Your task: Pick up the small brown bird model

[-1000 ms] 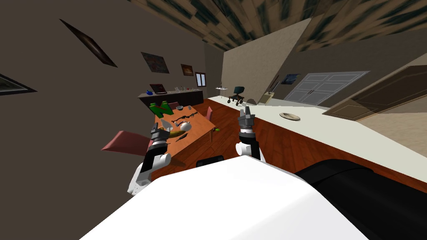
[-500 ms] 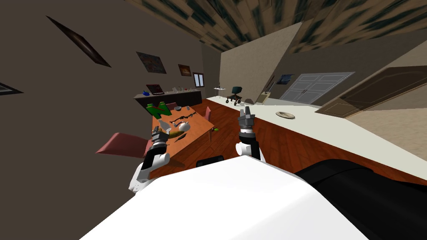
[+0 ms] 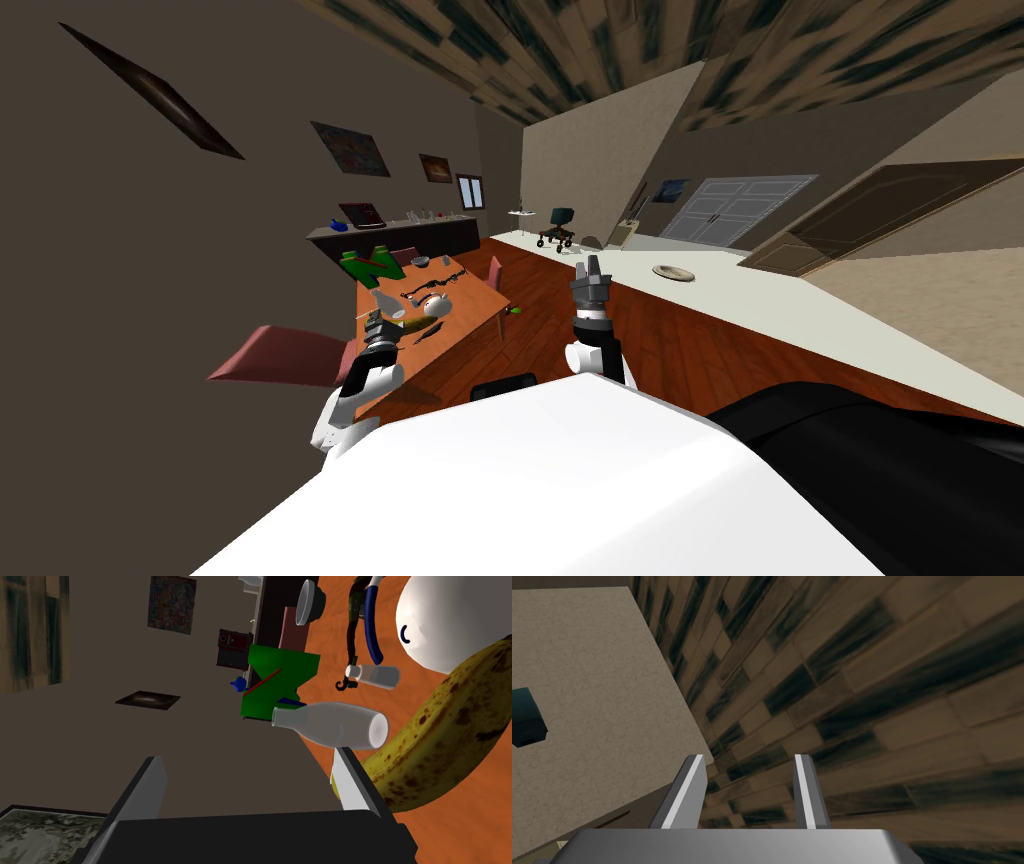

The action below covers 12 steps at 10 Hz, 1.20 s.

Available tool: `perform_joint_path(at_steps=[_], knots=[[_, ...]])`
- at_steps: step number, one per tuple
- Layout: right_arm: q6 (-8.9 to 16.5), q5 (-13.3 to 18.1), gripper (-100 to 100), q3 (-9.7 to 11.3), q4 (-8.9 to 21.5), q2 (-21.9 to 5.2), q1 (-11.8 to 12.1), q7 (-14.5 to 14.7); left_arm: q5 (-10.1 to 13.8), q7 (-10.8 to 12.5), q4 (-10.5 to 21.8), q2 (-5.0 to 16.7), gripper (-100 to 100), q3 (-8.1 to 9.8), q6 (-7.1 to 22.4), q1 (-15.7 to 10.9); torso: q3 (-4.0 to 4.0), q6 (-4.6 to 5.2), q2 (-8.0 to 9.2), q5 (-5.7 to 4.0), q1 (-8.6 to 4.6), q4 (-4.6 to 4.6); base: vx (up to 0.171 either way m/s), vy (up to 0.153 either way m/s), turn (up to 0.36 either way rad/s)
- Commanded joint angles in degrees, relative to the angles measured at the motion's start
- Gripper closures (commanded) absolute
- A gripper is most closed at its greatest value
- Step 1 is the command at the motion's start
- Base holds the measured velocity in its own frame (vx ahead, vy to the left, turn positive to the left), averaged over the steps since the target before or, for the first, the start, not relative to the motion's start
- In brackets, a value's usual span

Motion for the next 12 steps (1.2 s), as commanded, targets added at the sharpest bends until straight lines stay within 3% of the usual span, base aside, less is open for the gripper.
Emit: perform_joint_path(at_steps=[1,2,4,5,6,7,8,9,12], knots=[[0.0,0.0,0,0.0,0.0,0.0,0.0,0.0,-0.5,0.2,2.9,-0.2,-100,1.75,2.9,-1.8,0.00,0.00,0.00,0.00,0.00,0.00,0.008,-0.011,-0.143],[0.0,0.0,0,0.0,0.0,0.0,0.0,0.0,-0.5,0.2,3.8,-0.2,-100,1.75,3.7,-1.8,-0.02,0.02,-0.03,0.00,-0.02,-0.01,0.009,-0.007,-0.047],[0.0,0.0,0,0.0,0.0,0.0,0.0,0.0,-1.0,0.4,7.8,0.4,-100,4.07,7.6,-4.4,-0.04,0.00,-0.06,0.00,-0.02,-0.01,0.022,-0.013,-0.100],[0.0,0.0,0,0.0,0.0,0.0,0.0,0.0,-1.0,0.4,9.0,0.4,-100,4.07,8.1,-4.4,-0.06,0.00,-0.10,-0.01,-0.03,-0.02,0.023,-0.010,-0.040],[0.0,0.0,0,0.0,0.0,0.0,0.0,0.0,-1.3,0.4,11.2,0.7,-100,5.19,10.3,-5.6,-0.05,-0.02,-0.09,0.00,-0.02,-0.03,0.029,-0.014,-0.089],[0.0,0.0,0,0.0,0.0,0.0,0.0,0.0,-1.3,0.4,11.7,0.7,-100,5.19,10.3,-5.6,-0.06,0.00,-0.10,-0.01,-0.04,-0.02,0.024,-0.008,-0.036],[0.0,0.0,0,0.0,0.0,0.0,0.0,0.0,-1.6,0.5,13.1,1.0,-100,6.28,12.5,-6.8,-0.05,-0.02,-0.09,-0.01,-0.02,-0.02,0.034,-0.010,-0.081],[0.0,0.0,0,0.0,0.0,0.0,0.0,0.0,-1.6,0.5,14.3,1.0,-100,6.28,12.5,-6.8,-0.07,0.00,-0.12,-0.01,-0.02,-0.02,0.031,-0.005,-0.034],[0.0,0.0,0,0.0,0.0,0.0,0.0,0.0,-2.3,0.4,19.0,1.6,-100,8.35,16.8,-9.1,-0.07,-0.02,-0.12,0.00,-0.01,-0.03,0.036,-0.008,-0.064]])
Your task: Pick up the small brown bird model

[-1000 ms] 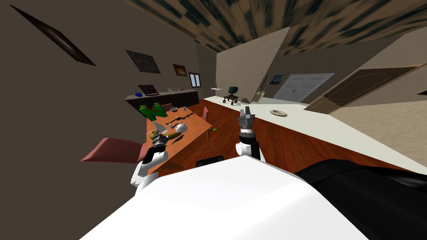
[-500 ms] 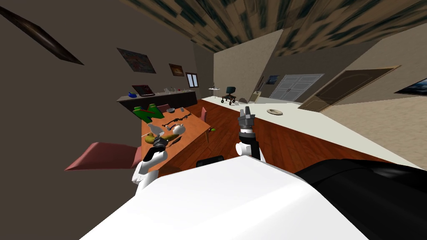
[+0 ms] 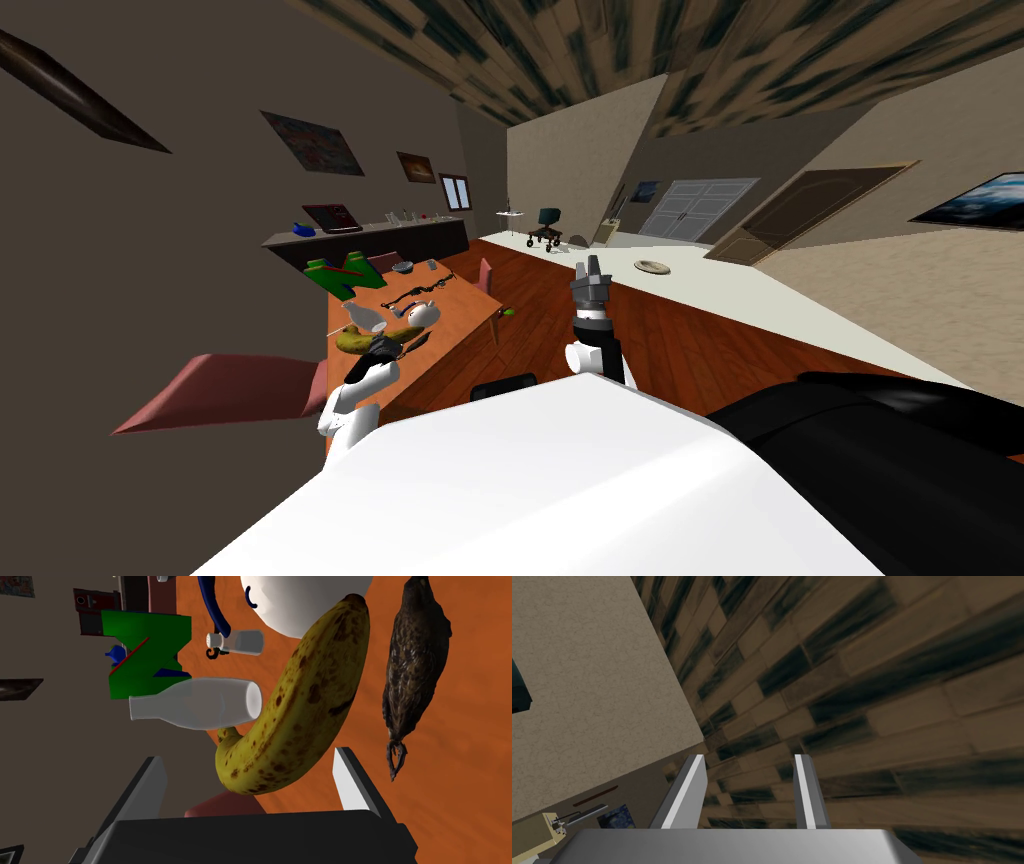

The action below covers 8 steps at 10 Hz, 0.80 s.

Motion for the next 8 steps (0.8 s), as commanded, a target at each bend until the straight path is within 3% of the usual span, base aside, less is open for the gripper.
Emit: perform_joint_path(at_steps=[1,6,8], knots=[[0.0,0.0,0,0.0,0.0,0.0,0.0,0.0,0.0,0.0,2.0,0.4,-100,0.46,1.0,-0.7,0.00,0.00,0.00,0.00,0.00,0.00,0.033,-0.005,-0.043],[0.0,0.0,0,0.0,0.0,0.0,0.0,0.0,-1.5,-0.3,10.6,1.9,-100,4.15,8.5,-4.9,-0.04,-0.01,-0.07,0.01,0.02,-0.02,0.057,-0.005,-0.079],[0.0,0.0,0,0.0,0.0,0.0,0.0,0.0,-1.5,-0.3,11.2,1.9,-100,4.15,8.8,-4.9,-0.05,-0.03,-0.08,0.00,0.02,-0.03,0.040,-0.003,-0.011]])
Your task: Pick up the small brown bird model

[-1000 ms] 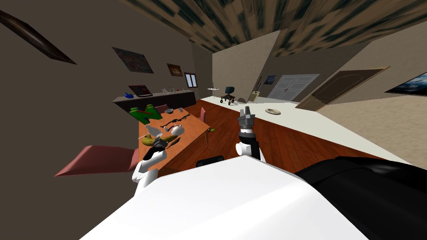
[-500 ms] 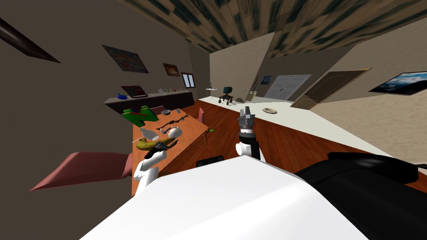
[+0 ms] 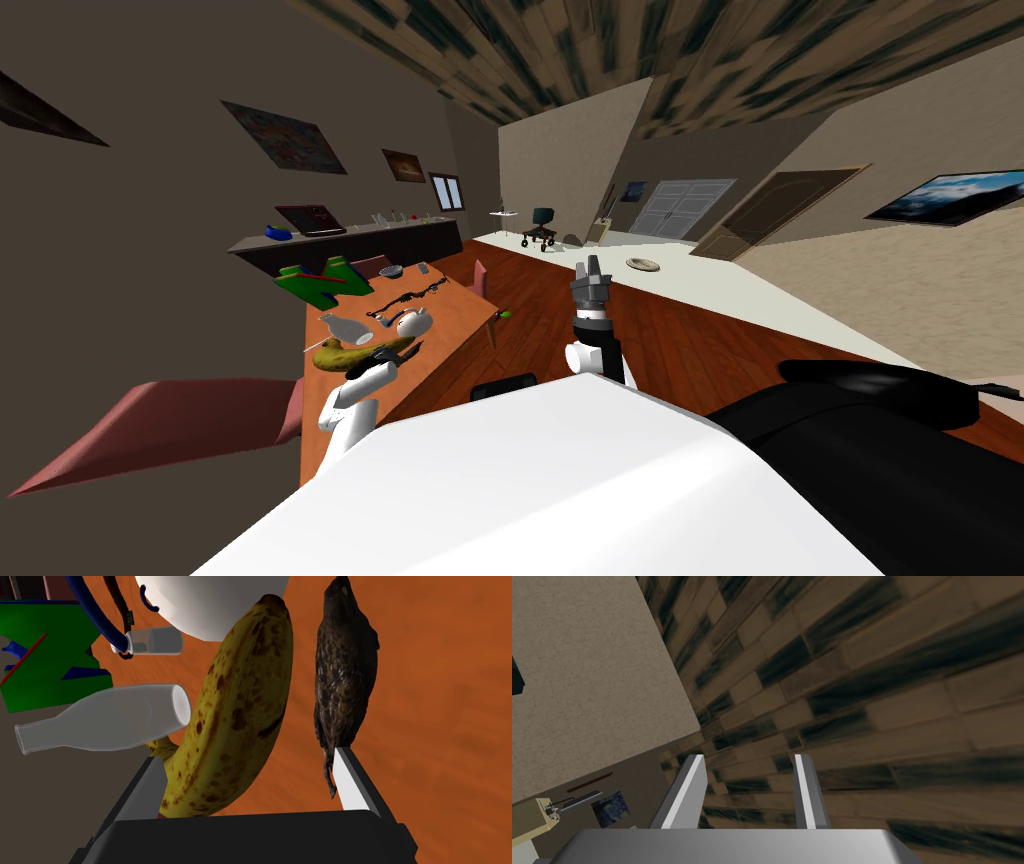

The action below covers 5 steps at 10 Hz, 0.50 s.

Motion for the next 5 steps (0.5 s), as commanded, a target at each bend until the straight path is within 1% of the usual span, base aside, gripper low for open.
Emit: perform_joint_path(at_steps=[1,2,3,5], knots=[[0.0,0.0,0,0.0,0.0,0.0,0.0,0.0,-0.3,-0.1,2.6,0.5,-100,0.84,1.4,-1.1,0.00,0.00,0.00,0.00,0.00,0.00,0.025,-0.004,-0.055],[0.0,0.0,0,0.0,0.0,0.0,0.0,0.0,-0.3,-0.1,2.6,0.5,-100,0.84,1.4,-1.1,0.02,0.01,0.02,0.00,-0.01,0.01,0.028,0.000,-0.041],[0.0,0.0,0,0.0,0.0,0.0,0.0,0.0,-0.6,-0.1,4.5,0.9,-100,1.59,3.0,-1.9,0.02,0.00,0.02,0.00,0.00,0.01,0.040,0.010,-0.049],[0.0,0.0,0,0.0,0.0,0.0,0.0,0.0,-1.2,-0.2,7.8,1.7,-100,2.88,5.9,-3.2,-0.04,0.02,-0.08,0.01,0.03,-0.01,0.068,0.004,-0.087]])
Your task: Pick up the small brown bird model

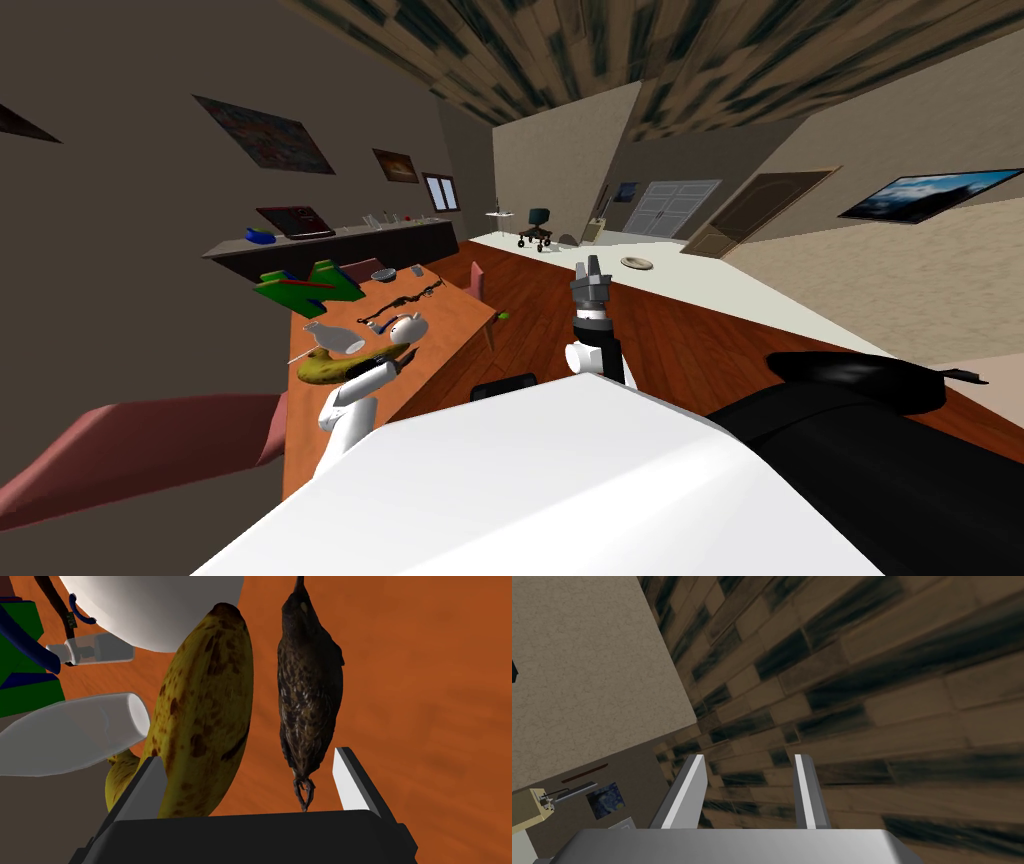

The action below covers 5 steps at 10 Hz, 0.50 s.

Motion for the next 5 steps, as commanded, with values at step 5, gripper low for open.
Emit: perform_joint_path(at_steps=[5], knots=[[0.0,0.0,0,0.0,0.0,0.0,0.0,0.0,-0.7,0.0,6.2,1.4,-100,1.91,4.2,-1.9,0.02,0.00,0.05,0.02,0.05,0.01,0.054,0.012,-0.046]])
